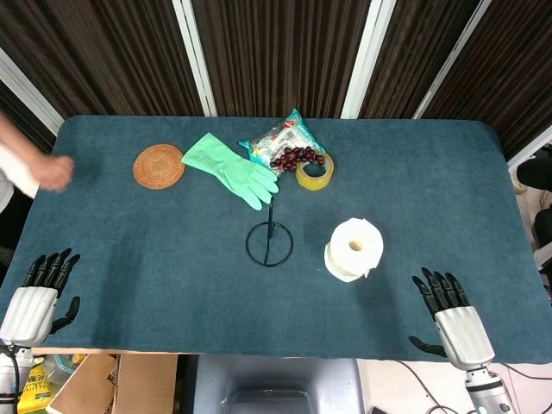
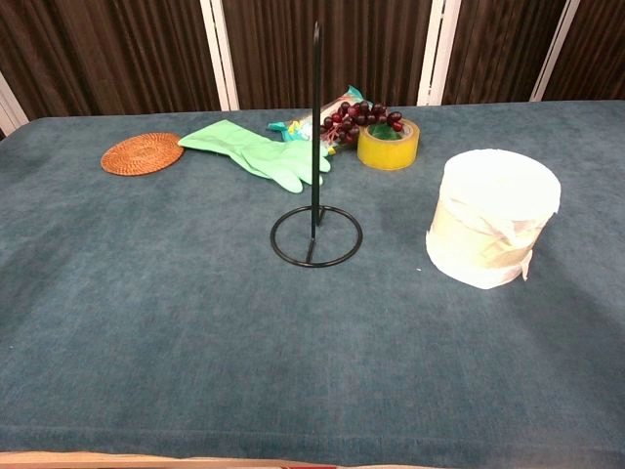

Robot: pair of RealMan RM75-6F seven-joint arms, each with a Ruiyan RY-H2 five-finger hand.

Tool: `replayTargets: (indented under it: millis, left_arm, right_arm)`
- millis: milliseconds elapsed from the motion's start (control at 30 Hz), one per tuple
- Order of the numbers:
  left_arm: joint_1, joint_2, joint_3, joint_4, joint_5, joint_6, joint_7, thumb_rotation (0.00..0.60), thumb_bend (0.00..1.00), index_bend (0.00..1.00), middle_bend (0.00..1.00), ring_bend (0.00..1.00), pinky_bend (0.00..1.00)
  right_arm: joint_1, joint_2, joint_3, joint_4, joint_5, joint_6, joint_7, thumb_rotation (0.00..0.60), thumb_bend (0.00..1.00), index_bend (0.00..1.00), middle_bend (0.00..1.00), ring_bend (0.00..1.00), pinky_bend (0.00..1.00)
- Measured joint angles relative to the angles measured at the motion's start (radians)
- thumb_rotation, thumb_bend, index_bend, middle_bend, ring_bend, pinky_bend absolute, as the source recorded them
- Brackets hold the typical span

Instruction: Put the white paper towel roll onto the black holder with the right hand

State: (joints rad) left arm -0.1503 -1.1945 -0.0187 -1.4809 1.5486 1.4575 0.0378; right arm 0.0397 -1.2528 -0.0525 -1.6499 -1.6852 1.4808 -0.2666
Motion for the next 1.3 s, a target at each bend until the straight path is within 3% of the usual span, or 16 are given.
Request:
replayTargets:
  millis: [267, 467, 900, 1300]
  left_arm:
    - [0.0, 0.0, 0.0, 0.0, 0.0, 0.0, 0.0, 0.6, 0.5, 0.0, 0.0, 0.0, 0.05]
    - [0.0, 0.0, 0.0, 0.0, 0.0, 0.0, 0.0, 0.6, 0.5, 0.0, 0.0, 0.0, 0.05]
    - [0.0, 0.0, 0.0, 0.0, 0.0, 0.0, 0.0, 0.6, 0.5, 0.0, 0.0, 0.0, 0.05]
    - [0.0, 0.0, 0.0, 0.0, 0.0, 0.0, 0.0, 0.6, 0.5, 0.0, 0.0, 0.0, 0.05]
  right_arm:
    - [0.025, -0.025, 0.016, 0.026, -0.019, -0.002, 0.037, 0.6, 0.11, 0.0, 0.0, 0.0, 0.0]
    - [0.11, -0.05, 0.092, 0.03, 0.02, -0.084, 0.045, 0.6, 0.11, 0.0, 0.0, 0.0, 0.0]
    - [0.378, -0.109, 0.279, 0.056, 0.333, -0.428, -0.019, 0.6, 0.11, 0.0, 0.0, 0.0, 0.0]
    - [0.495, -0.133, 0.314, 0.106, 0.614, -0.592, -0.094, 0.6, 0.1, 0.0, 0.0, 0.0, 0.0]
